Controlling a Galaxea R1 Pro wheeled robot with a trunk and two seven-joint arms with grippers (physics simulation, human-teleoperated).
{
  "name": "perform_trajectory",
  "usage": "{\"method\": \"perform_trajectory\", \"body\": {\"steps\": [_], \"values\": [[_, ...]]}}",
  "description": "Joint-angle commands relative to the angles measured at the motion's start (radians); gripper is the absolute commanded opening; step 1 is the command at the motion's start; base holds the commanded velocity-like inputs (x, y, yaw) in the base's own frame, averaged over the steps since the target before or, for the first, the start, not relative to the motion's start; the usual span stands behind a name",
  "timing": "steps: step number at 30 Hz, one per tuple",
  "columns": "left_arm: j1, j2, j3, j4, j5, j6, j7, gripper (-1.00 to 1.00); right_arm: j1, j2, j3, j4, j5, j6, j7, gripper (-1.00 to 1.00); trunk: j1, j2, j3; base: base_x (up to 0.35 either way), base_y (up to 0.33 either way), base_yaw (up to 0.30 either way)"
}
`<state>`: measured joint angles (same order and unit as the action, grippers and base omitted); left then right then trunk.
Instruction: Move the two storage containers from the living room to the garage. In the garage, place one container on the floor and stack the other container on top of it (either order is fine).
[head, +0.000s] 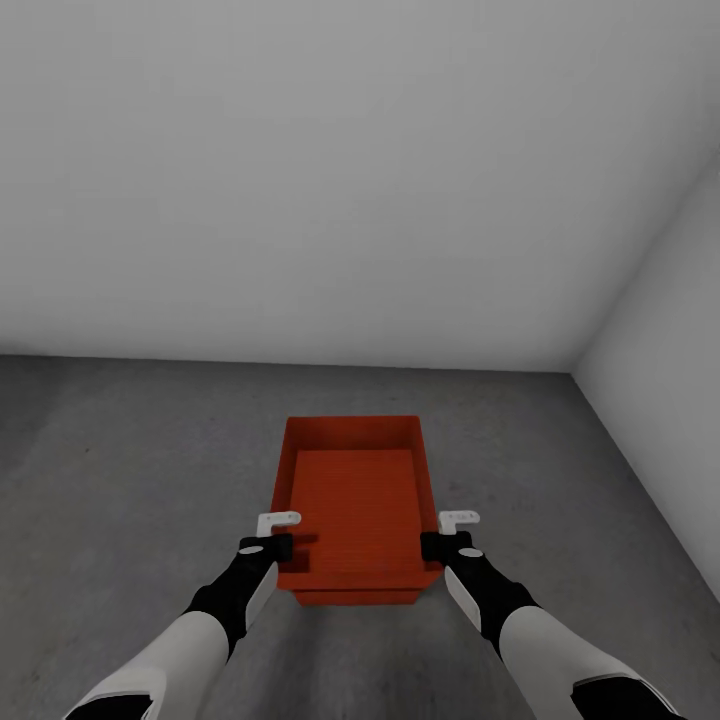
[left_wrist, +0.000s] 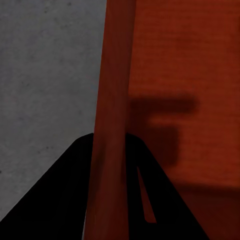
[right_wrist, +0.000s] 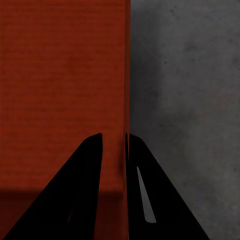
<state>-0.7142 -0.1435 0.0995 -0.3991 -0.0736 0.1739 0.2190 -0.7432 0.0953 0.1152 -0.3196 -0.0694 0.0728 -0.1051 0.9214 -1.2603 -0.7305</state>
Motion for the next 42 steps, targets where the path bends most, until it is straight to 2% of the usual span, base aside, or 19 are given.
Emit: {"method": "perform_trajectory", "body": {"steps": [1, 30, 42], "values": [[-0.001, -0.001, 0.037, -0.053, 0.038, 0.009, 0.06, -1.0, 0.001, 0.0, -0.002, -0.001, -0.02, 0.005, 0.001, -1.0, 0.004, -0.008, -0.004, 0.0, 0.0, 0.0], [-0.001, -0.001, 0.039, -0.053, 0.038, 0.009, 0.06, -1.0, 0.0, 0.0, -0.002, -0.001, -0.02, 0.005, 0.001, -1.0, 0.115, -0.211, -0.095, 0.0, 0.0, 0.0], [-0.001, -0.001, 0.039, -0.053, 0.039, 0.009, 0.06, -1.0, 0.0, 0.0, -0.002, -0.001, -0.02, 0.005, 0.0, -1.0, 0.115, -0.211, -0.095, 0.0, 0.0, 0.0]]}}
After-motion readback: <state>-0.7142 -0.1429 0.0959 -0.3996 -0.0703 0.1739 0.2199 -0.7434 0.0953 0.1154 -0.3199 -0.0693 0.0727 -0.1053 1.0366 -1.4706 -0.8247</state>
